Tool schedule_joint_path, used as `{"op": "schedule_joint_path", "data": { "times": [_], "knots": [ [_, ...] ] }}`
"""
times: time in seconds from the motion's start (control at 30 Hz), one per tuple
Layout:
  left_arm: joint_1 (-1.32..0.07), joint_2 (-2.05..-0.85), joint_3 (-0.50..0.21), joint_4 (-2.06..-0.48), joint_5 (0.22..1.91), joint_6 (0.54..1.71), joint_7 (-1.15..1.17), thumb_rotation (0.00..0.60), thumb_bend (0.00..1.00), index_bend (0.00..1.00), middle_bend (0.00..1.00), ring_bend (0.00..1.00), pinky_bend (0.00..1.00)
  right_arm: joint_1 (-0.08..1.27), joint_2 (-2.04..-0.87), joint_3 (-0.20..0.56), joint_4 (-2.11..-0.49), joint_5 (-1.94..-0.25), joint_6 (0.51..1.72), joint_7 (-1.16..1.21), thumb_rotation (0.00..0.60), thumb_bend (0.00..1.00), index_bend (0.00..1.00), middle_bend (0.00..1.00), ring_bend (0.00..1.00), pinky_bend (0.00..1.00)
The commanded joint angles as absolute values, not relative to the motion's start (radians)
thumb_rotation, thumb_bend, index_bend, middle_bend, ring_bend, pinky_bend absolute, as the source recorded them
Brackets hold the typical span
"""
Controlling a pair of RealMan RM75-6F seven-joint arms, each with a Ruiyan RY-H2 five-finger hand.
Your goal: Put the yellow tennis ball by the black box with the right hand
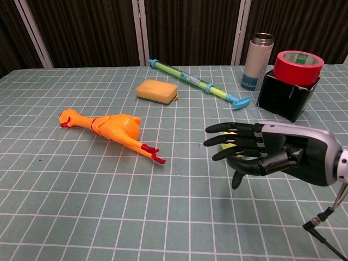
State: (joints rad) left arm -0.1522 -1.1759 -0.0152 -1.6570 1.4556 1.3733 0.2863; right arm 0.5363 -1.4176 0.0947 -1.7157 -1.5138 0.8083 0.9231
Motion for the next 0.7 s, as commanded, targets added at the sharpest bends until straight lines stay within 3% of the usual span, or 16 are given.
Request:
{"op": "schedule_joint_path", "data": {
  "times": [0.03,0.4,0.7],
  "knots": [
    [-0.156,-1.181,-0.016,-1.656,1.446,1.363,0.298,0.6,0.17,0.0,0.0,0.0,0.01,0.57,-1.434,0.095,-1.64,-1.548,0.79,1.043,0.6,0.52,0.09,0.14,0.16,0.42],
    [-0.164,-1.19,-0.021,-1.662,1.417,1.349,0.33,0.6,0.17,0.0,0.0,0.0,0.01,0.641,-1.475,0.035,-1.46,-1.662,0.842,1.325,0.6,0.52,0.09,0.13,0.15,0.32],
    [-0.17,-1.194,-0.024,-1.657,1.402,1.34,0.334,0.6,0.17,0.0,0.0,0.0,0.01,0.682,-1.516,-0.004,-1.379,-1.678,0.863,1.426,0.6,0.52,0.09,0.13,0.15,0.31]
  ]
}}
